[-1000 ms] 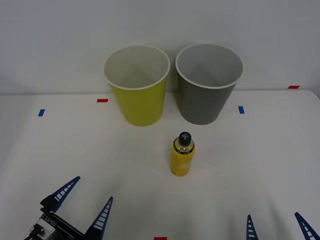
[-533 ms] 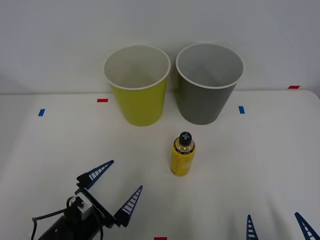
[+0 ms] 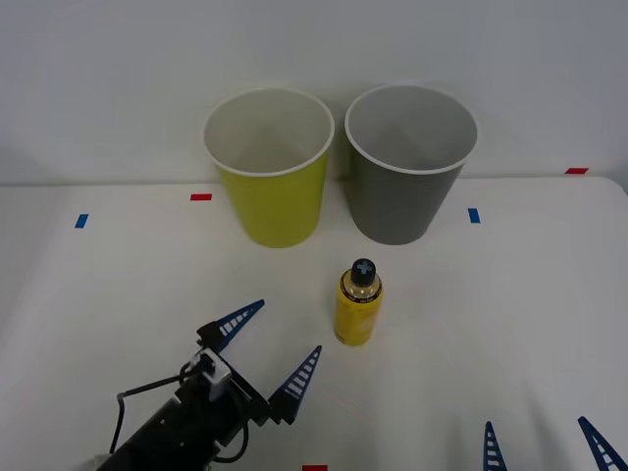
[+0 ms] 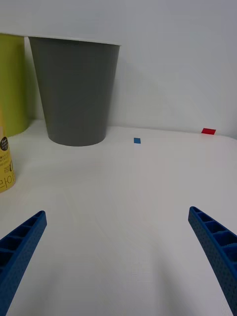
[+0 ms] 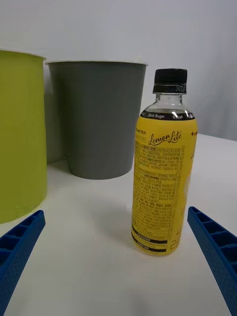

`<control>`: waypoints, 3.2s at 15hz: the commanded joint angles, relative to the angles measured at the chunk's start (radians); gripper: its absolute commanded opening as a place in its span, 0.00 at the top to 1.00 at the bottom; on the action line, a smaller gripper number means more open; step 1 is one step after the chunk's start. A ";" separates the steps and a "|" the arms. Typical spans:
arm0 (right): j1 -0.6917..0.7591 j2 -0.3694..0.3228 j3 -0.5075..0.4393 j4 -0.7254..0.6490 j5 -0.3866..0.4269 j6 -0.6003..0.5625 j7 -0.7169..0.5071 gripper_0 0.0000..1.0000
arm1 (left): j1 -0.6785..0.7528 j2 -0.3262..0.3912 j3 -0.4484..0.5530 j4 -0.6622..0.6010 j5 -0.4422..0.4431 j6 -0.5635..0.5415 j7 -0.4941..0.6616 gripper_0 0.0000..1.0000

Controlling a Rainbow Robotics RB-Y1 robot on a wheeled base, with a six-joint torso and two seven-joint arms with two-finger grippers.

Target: Put cans in the gray bin and PET bottles in the light green bin.

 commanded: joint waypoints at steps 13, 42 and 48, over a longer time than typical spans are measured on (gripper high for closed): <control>0.000 0.000 0.000 0.000 0.000 0.000 0.000 0.00 | -0.088 -0.184 -0.032 0.000 0.046 0.170 -0.070 0.00; 0.000 0.000 0.000 0.000 0.000 0.000 0.000 0.00 | -0.237 -0.213 0.006 -0.019 0.094 0.422 -0.086 1.00; 0.000 0.000 0.000 0.000 0.000 0.000 0.000 0.00 | -0.237 -0.107 0.147 -0.272 0.114 0.767 -0.046 1.00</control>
